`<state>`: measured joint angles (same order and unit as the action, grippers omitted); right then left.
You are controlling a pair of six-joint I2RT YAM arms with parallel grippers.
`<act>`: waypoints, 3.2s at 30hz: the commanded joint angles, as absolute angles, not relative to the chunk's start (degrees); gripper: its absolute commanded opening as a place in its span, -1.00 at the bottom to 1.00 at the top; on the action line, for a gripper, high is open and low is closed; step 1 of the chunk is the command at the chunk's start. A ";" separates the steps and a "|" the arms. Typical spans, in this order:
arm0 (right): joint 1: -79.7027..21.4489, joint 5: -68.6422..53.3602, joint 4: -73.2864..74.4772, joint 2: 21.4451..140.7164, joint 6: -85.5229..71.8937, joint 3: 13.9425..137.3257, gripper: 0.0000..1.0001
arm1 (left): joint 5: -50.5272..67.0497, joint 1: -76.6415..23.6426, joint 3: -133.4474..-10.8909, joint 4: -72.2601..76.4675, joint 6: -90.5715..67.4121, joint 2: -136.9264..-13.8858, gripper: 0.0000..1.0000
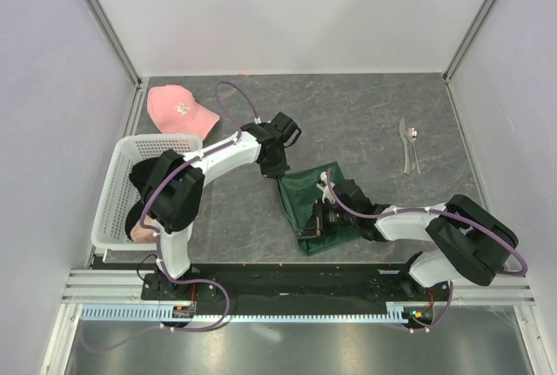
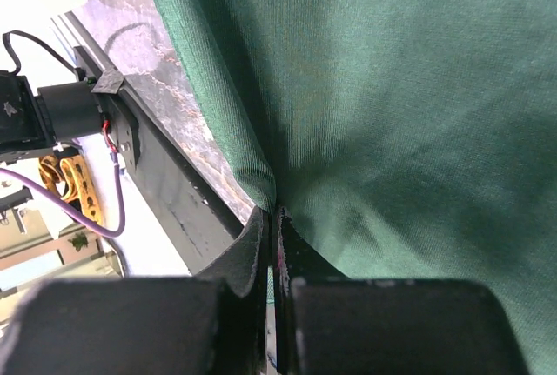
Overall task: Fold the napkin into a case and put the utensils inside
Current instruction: Pick up the lower triangle-folded napkin from the center of the board, then fold the lower triangle-folded napkin at the center of the board.
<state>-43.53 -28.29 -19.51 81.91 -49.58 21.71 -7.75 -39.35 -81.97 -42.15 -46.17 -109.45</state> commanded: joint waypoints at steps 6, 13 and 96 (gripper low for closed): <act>-52.98 -32.52 -23.98 87.09 -53.52 28.73 -1.00 | -13.18 -32.26 -79.29 -41.31 -42.28 -103.81 -0.96; -59.33 -34.98 -50.24 104.91 -68.71 36.30 -1.00 | -19.77 -31.20 -76.64 -45.61 -35.95 -98.96 -0.96; -34.19 -37.44 -10.29 117.17 -40.87 62.23 -0.94 | -20.92 -39.90 -79.72 -40.52 -64.25 -109.25 -0.96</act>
<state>-34.15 -38.09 -18.50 120.60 -45.56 62.41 -18.13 -39.75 -80.79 -45.91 -60.66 -110.89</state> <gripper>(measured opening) 0.028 0.043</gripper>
